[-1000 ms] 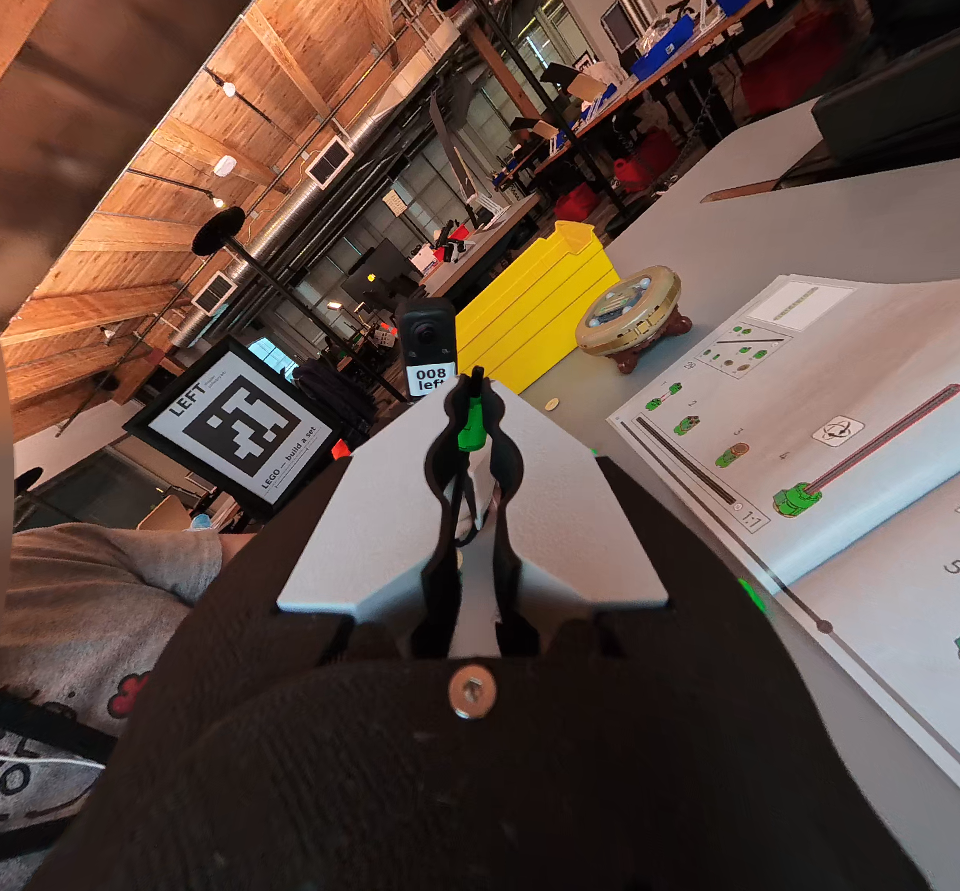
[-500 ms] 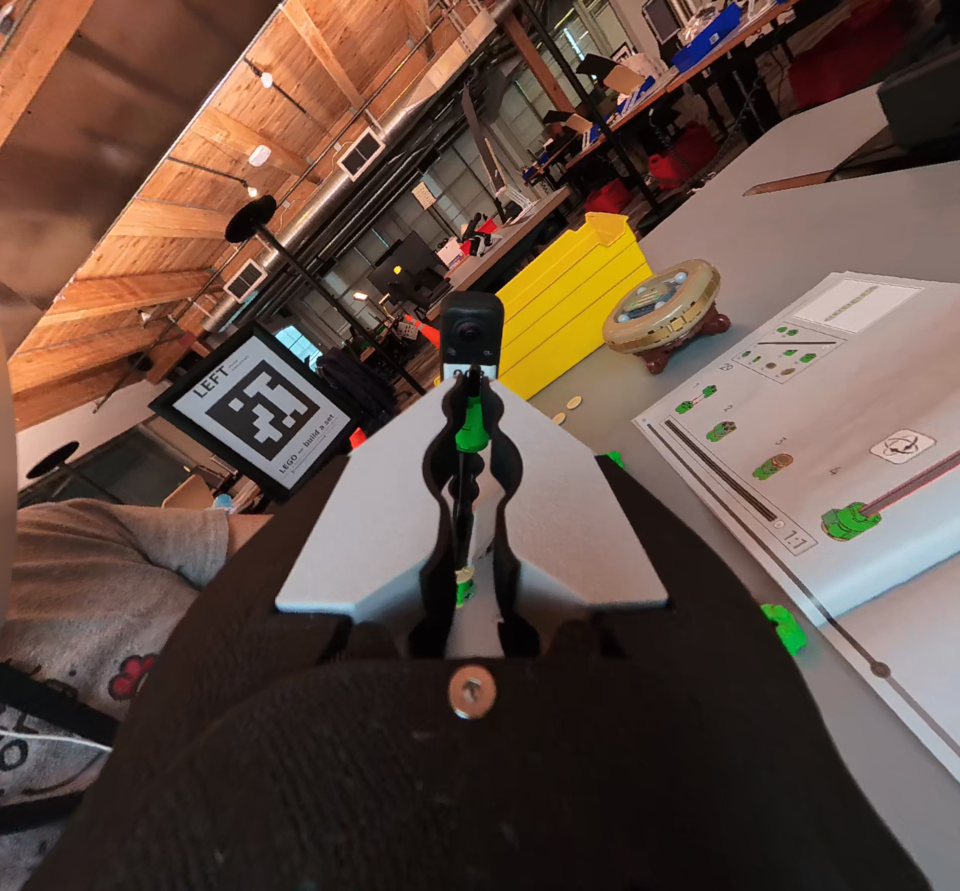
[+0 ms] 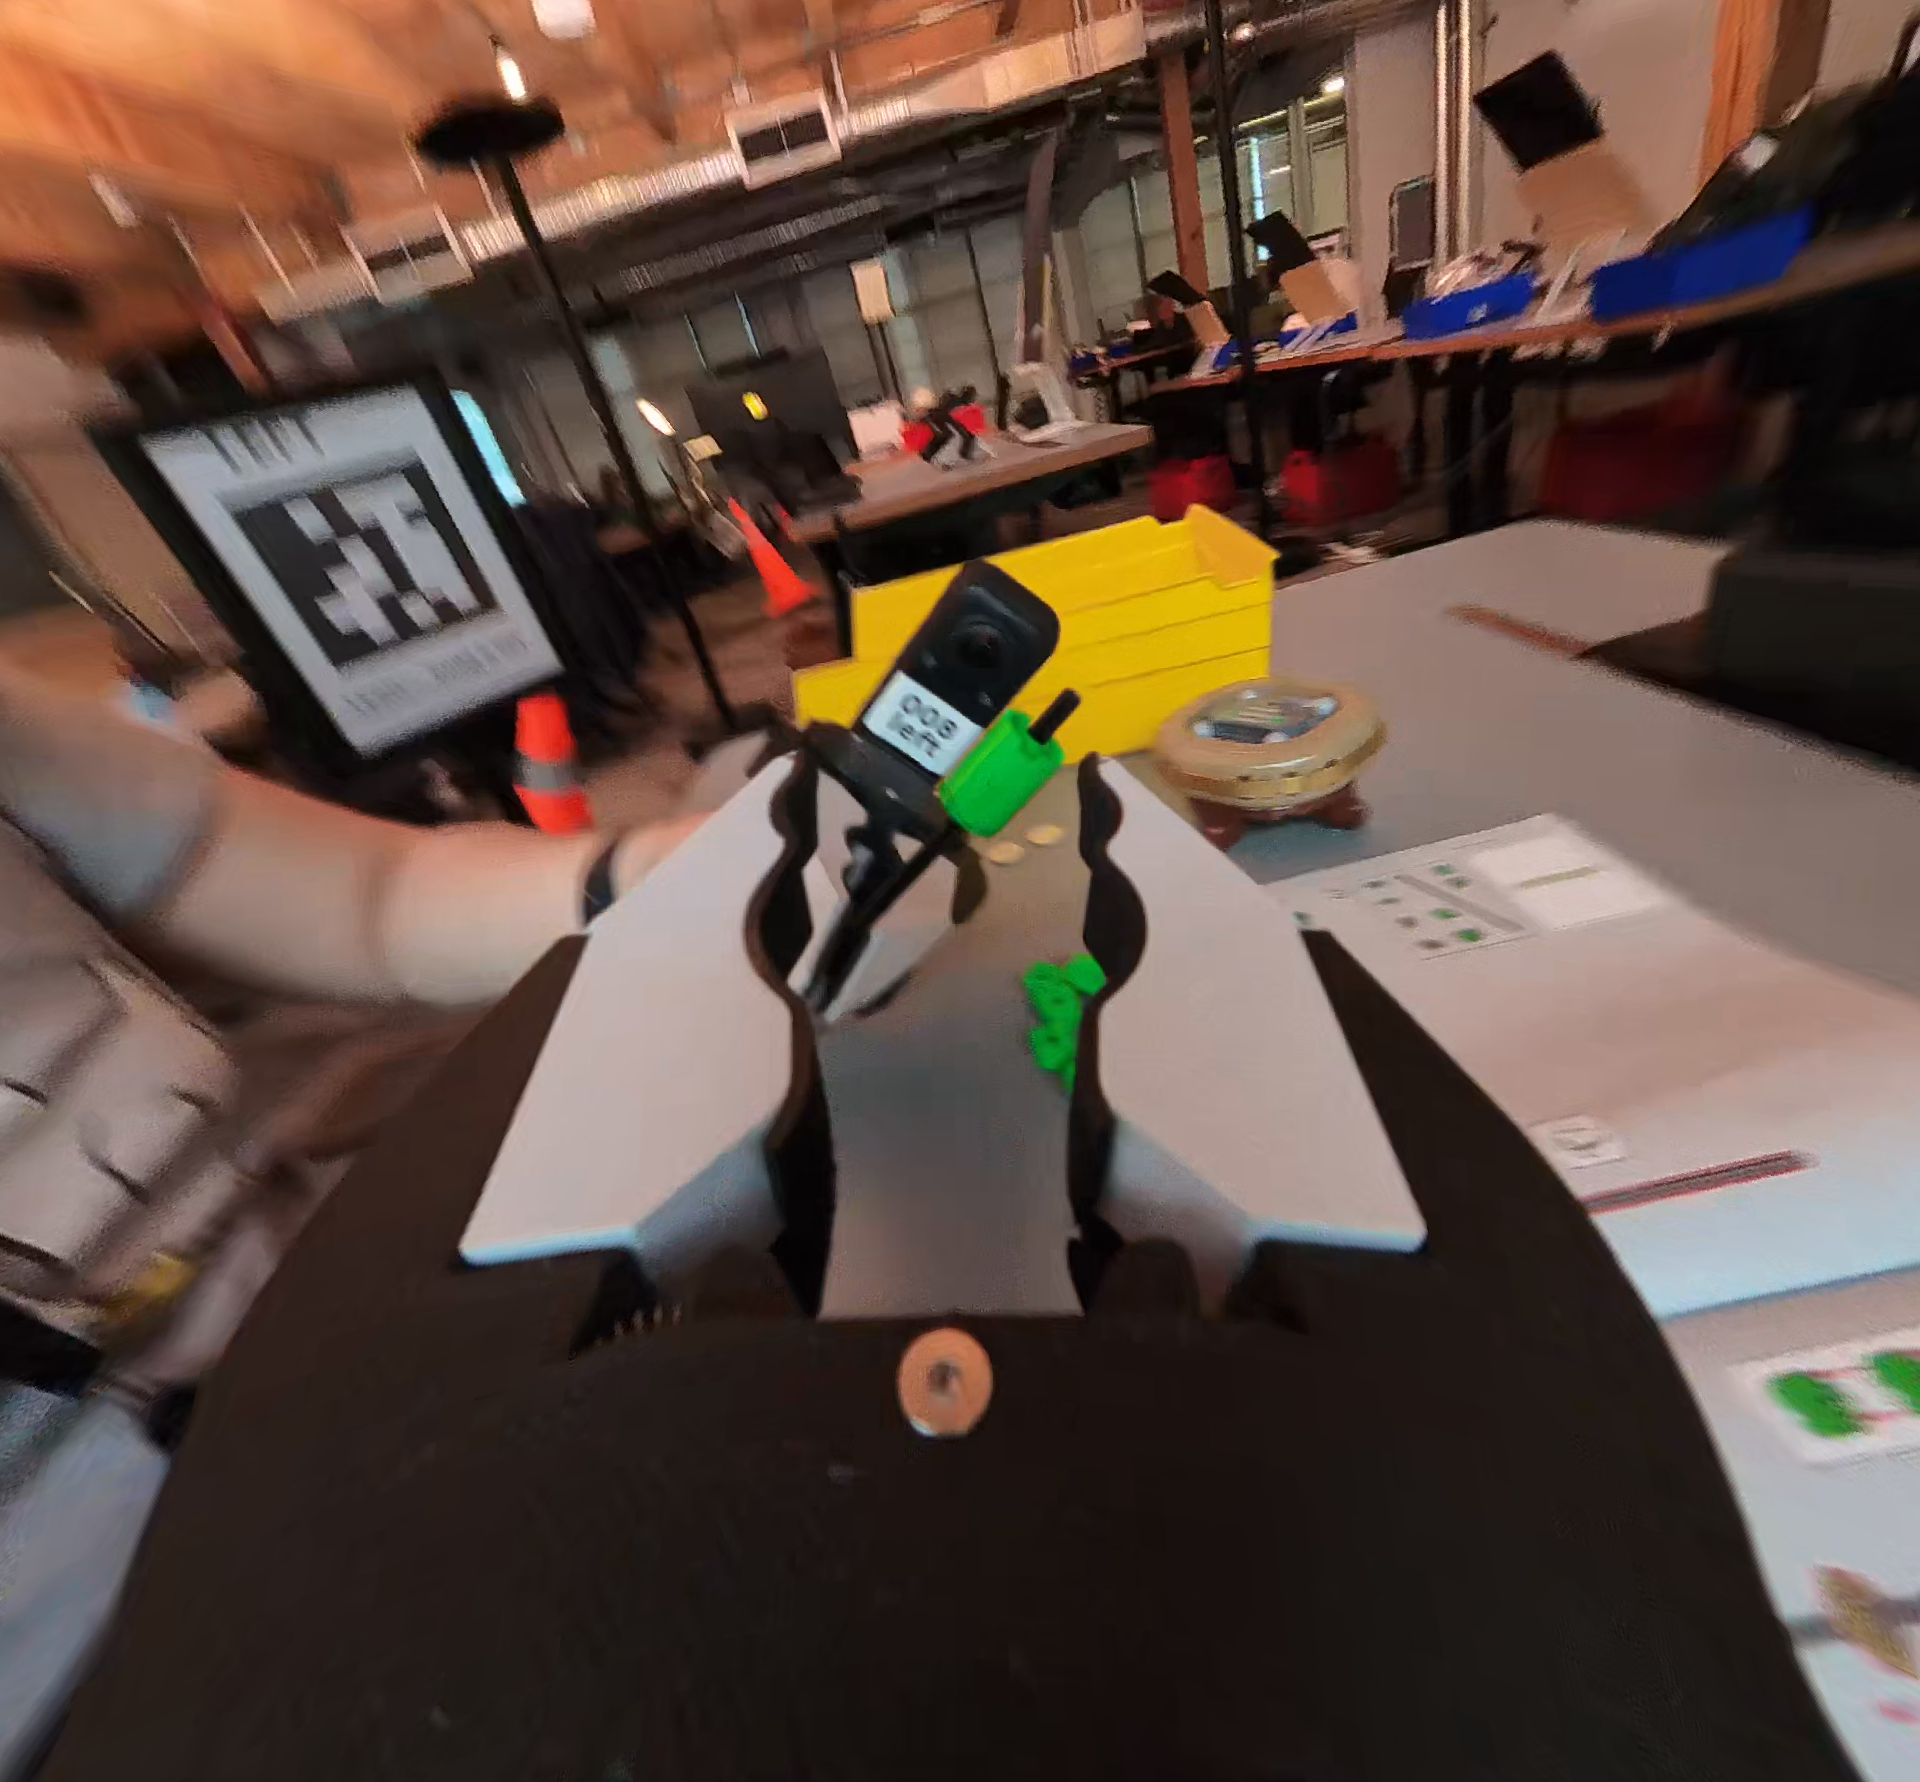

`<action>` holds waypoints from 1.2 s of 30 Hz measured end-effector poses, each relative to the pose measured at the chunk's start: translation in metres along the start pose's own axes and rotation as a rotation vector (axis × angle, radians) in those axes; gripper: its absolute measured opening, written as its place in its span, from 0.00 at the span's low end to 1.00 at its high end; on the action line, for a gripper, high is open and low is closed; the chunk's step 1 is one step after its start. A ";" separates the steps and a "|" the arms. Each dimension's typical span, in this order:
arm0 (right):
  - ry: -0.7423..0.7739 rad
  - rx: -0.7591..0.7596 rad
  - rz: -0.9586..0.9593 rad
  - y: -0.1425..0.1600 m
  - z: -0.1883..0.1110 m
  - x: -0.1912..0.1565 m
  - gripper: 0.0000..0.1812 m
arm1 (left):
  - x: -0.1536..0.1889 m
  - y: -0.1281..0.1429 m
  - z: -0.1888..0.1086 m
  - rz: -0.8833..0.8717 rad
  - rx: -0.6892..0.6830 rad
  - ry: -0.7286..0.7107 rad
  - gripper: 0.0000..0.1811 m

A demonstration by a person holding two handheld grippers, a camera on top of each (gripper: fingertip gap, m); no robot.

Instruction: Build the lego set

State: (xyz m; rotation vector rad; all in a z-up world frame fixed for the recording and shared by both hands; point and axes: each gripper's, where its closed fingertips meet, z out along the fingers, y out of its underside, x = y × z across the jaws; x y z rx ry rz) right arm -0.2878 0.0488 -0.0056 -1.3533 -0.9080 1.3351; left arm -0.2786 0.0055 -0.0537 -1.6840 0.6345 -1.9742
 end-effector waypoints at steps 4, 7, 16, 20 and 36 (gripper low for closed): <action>0.063 -0.103 -0.447 0.012 0.003 -0.015 0.32 | 0.006 -0.004 -0.003 -0.058 0.029 0.057 0.00; 0.177 -0.148 -0.697 0.011 0.004 -0.015 0.30 | 0.006 -0.001 -0.003 -0.075 0.018 0.067 0.00; 0.175 -0.155 -0.676 0.013 0.002 -0.012 0.31 | 0.009 0.008 0.001 -0.043 -0.042 0.059 0.00; 0.171 -0.171 -0.675 0.015 0.001 -0.011 0.24 | 0.007 0.010 0.002 -0.030 -0.055 0.042 0.00; 0.060 0.107 0.292 -0.005 -0.007 0.020 0.08 | -0.010 0.012 -0.002 0.158 -0.116 -0.142 0.00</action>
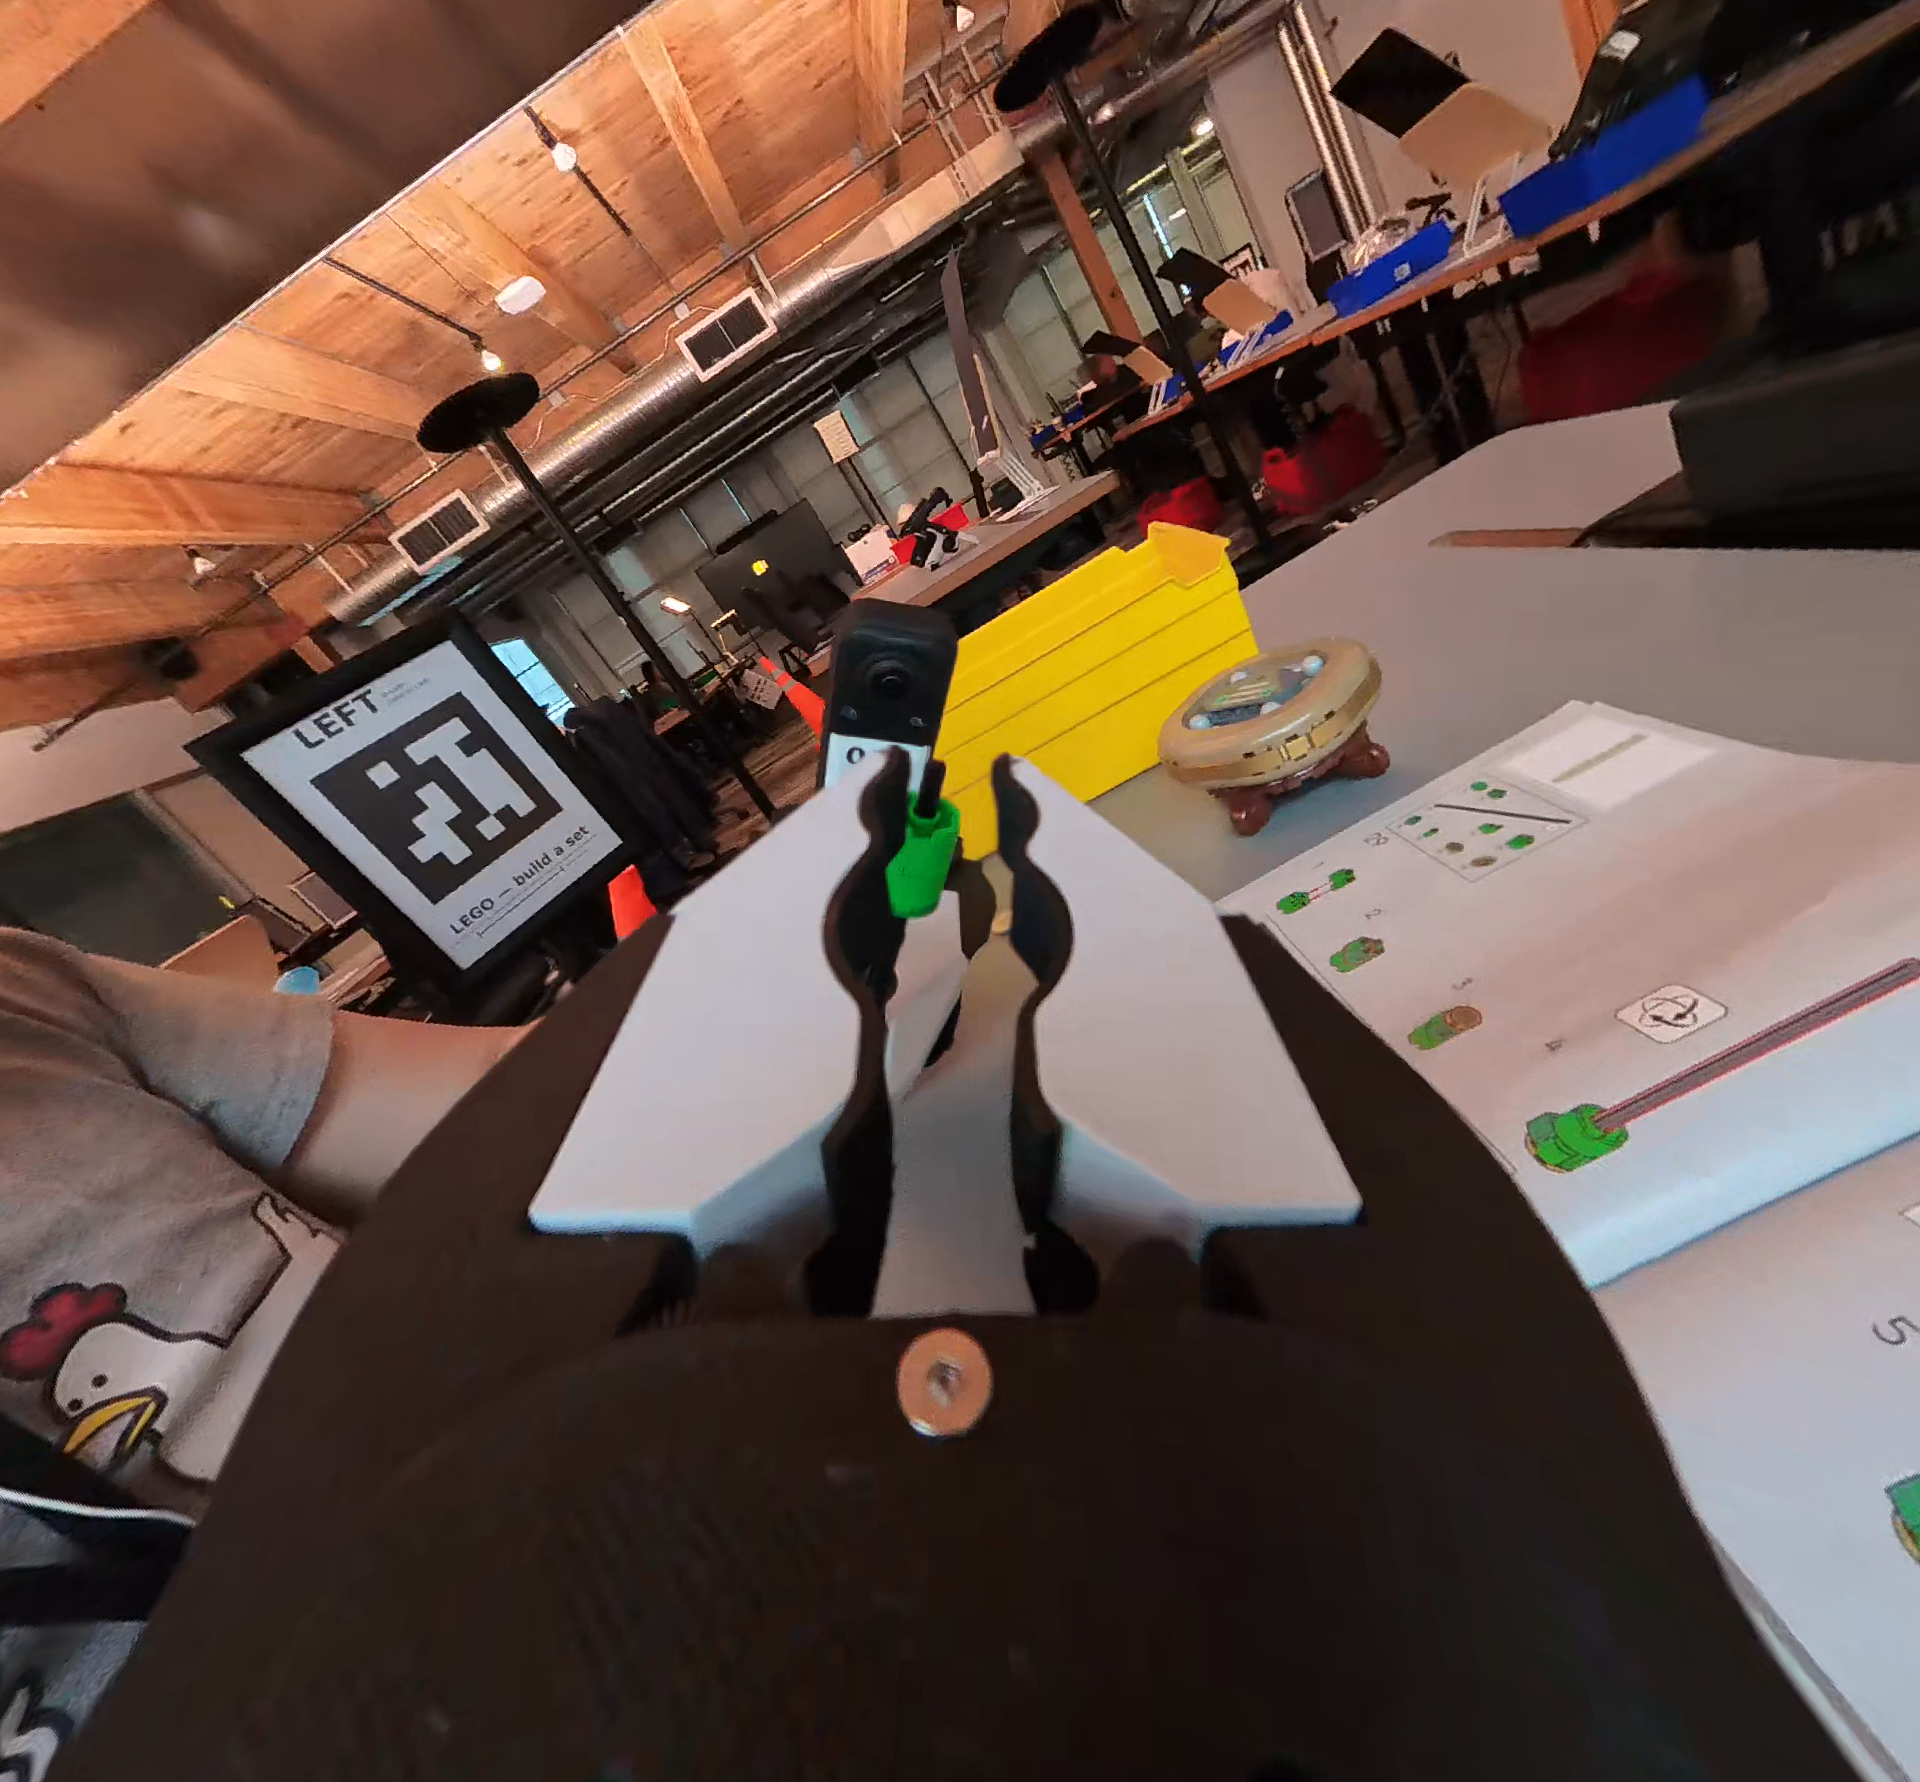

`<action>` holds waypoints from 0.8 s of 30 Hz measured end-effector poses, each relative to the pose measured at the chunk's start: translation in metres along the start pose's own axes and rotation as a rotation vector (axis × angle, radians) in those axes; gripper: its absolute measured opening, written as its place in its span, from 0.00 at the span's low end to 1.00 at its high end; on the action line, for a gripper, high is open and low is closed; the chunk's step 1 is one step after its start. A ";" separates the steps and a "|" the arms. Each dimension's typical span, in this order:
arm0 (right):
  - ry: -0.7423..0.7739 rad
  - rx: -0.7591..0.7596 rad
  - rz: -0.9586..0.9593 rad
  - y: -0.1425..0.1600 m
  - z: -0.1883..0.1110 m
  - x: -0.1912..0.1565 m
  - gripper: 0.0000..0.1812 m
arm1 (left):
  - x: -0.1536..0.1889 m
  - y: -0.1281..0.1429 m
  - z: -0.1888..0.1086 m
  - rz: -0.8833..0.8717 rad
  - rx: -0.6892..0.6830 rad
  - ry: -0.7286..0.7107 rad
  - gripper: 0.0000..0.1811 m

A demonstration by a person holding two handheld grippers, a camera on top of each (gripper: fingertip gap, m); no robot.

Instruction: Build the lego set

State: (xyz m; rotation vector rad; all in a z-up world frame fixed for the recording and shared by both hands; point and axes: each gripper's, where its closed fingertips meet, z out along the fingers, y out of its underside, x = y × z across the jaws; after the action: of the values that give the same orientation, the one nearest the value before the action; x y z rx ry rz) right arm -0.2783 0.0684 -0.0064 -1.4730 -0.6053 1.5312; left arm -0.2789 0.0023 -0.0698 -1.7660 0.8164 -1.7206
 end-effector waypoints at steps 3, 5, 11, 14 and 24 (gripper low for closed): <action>-0.026 -0.024 0.030 0.005 0.004 -0.004 0.09 | -0.001 0.003 0.002 0.014 -0.020 -0.014 0.00; -0.020 -0.067 0.037 0.013 0.006 -0.002 0.06 | -0.001 0.004 0.002 0.011 -0.022 -0.010 0.00; -0.092 -0.063 0.108 0.013 0.006 -0.010 0.01 | 0.000 0.005 0.004 0.012 -0.027 0.003 0.00; -0.102 -0.080 0.135 0.017 0.007 -0.010 0.01 | -0.002 0.003 0.005 -0.003 -0.010 -0.001 0.11; -0.154 -0.163 0.212 0.043 0.027 -0.025 0.01 | 0.013 -0.039 -0.015 -0.022 0.219 0.099 0.23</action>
State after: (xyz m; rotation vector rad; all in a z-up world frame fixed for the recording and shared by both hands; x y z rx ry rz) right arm -0.3188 0.0329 -0.0251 -1.5925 -0.6959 1.8073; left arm -0.2913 0.0196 -0.0312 -1.5599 0.6238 -1.8475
